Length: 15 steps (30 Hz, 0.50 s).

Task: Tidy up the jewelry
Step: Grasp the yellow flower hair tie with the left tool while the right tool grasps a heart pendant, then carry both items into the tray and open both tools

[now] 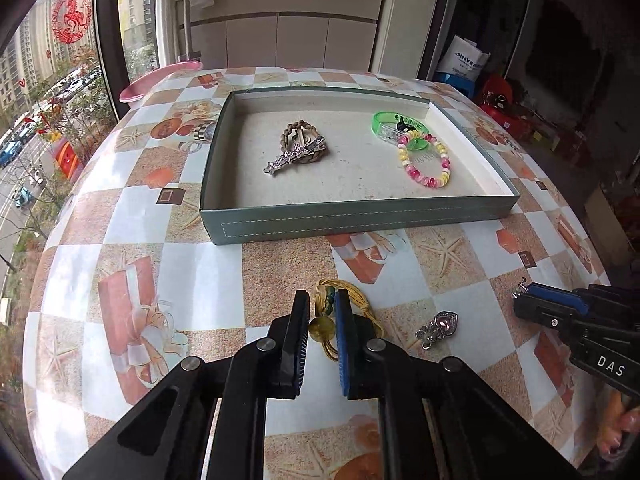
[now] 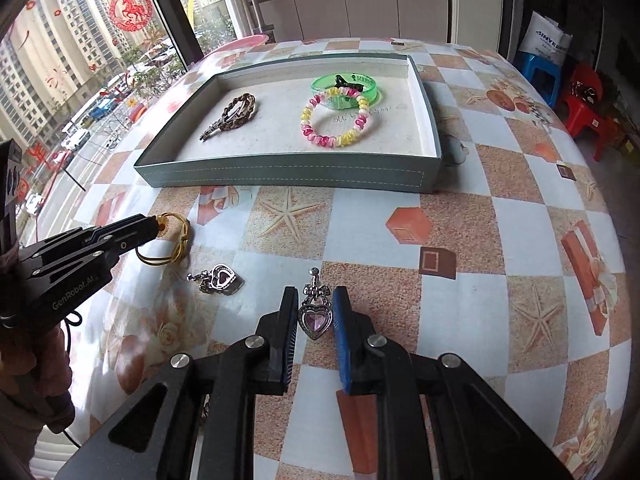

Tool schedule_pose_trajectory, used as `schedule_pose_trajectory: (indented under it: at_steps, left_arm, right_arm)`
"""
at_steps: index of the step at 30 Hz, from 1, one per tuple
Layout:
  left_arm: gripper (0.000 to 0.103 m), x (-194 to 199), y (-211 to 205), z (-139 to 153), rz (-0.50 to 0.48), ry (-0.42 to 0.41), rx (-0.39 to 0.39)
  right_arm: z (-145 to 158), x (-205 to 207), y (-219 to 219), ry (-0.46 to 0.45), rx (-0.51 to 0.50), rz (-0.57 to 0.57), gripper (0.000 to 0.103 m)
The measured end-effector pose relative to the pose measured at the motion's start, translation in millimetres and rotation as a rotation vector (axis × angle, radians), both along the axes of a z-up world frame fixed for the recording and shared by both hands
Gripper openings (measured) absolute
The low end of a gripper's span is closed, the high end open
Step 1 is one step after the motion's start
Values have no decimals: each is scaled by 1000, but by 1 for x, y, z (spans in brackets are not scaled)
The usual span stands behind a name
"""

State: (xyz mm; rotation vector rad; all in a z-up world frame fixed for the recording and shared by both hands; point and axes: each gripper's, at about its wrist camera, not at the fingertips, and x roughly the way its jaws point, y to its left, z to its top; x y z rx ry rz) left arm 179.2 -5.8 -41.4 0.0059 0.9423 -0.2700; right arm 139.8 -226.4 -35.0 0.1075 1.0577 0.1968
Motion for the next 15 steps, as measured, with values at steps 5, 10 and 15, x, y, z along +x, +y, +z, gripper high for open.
schedule_pose_trajectory:
  at_steps: [5,10,15]
  left_arm:
    - [25,-6,2,16,-11,-35,-12]
    - [25,-9,2,35,-29,-75,-21]
    - [25,-5,-1,57,-43,-111,-35]
  right_arm:
    - [8,-1,-13,-1,61,-30,19]
    - [19,2,-19,-13,88,-38,19]
    - [33,7,-23,-30,123,-42,19]
